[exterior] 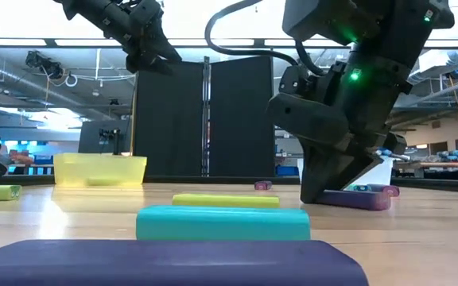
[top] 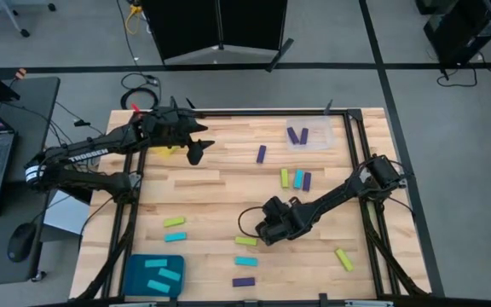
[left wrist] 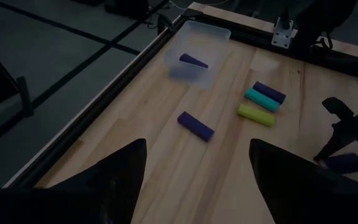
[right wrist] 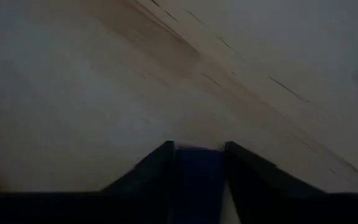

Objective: Sort blocks
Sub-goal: Put the purple block into the white transparent bin

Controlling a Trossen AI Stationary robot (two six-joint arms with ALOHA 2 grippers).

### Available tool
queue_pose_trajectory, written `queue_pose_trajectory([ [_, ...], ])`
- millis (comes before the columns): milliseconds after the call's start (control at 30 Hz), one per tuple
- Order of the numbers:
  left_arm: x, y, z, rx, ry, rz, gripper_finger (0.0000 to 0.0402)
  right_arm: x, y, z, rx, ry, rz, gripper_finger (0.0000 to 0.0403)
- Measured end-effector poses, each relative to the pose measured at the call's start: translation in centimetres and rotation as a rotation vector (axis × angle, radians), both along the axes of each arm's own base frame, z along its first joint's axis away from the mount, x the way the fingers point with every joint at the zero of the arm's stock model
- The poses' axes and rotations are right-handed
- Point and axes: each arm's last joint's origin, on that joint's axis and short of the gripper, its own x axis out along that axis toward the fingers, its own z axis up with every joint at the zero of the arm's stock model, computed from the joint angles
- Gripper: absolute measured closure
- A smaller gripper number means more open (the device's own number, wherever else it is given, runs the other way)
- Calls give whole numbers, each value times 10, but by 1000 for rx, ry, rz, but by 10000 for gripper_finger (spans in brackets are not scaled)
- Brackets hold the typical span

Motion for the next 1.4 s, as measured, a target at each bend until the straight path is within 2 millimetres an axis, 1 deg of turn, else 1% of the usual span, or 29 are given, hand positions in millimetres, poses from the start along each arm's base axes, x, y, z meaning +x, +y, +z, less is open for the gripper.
queue_pose_trajectory([
  [33, 0, 0, 0, 0, 0, 0, 110, 0, 0, 0, 1, 2, 5, 283],
  [67, 0, 0, 0, 0, 0, 0, 110, -1, 1, 0, 0, 4, 9, 288],
  [267, 0, 0, 0, 0, 0, 0, 110, -1, 2, 0, -7, 6, 24, 288],
  [400, 0, 0, 0, 0, 0, 0, 110, -4, 1, 11, -22, -10, 50, 288],
  [467, 0, 0, 0, 0, 0, 0, 110, -7, -1, 22, -51, -28, 63, 288],
  [600, 0, 0, 0, 0, -1, 0, 110, -10, -6, 60, -150, -151, 87, 288],
  [700, 1, 0, 1, 6, -14, 0, 110, -15, -16, 85, -251, -209, 96, 288],
  [767, 1, 0, 2, 9, -24, 1, 110, -20, -28, 105, -331, -246, 68, 288],
  [833, 1, 1, 3, 10, -30, 1, 110, -25, -45, 120, -405, -257, 23, 288],
  [933, 1, 0, 2, 5, -27, 3, 110, -32, -72, 134, -506, -220, -38, 288],
  [1000, 1, 0, 2, 1, -27, 5, 110, -36, -95, 141, -569, -178, -95, 288],
  [1100, 1, 0, 2, -12, -32, 12, 110, -42, -133, 144, -609, -78, -182, 288],
  [1233, 1, 0, 1, -21, -27, 15, 110, -53, -181, 143, -620, 48, -310, 288],
  [1333, 1, 0, 1, -34, -25, 21, 110, -63, -214, 137, -587, 118, -376, 288],
  [1400, 1, 0, 0, -43, -23, 25, 110, -71, -231, 130, -551, 156, -407, 288],
])
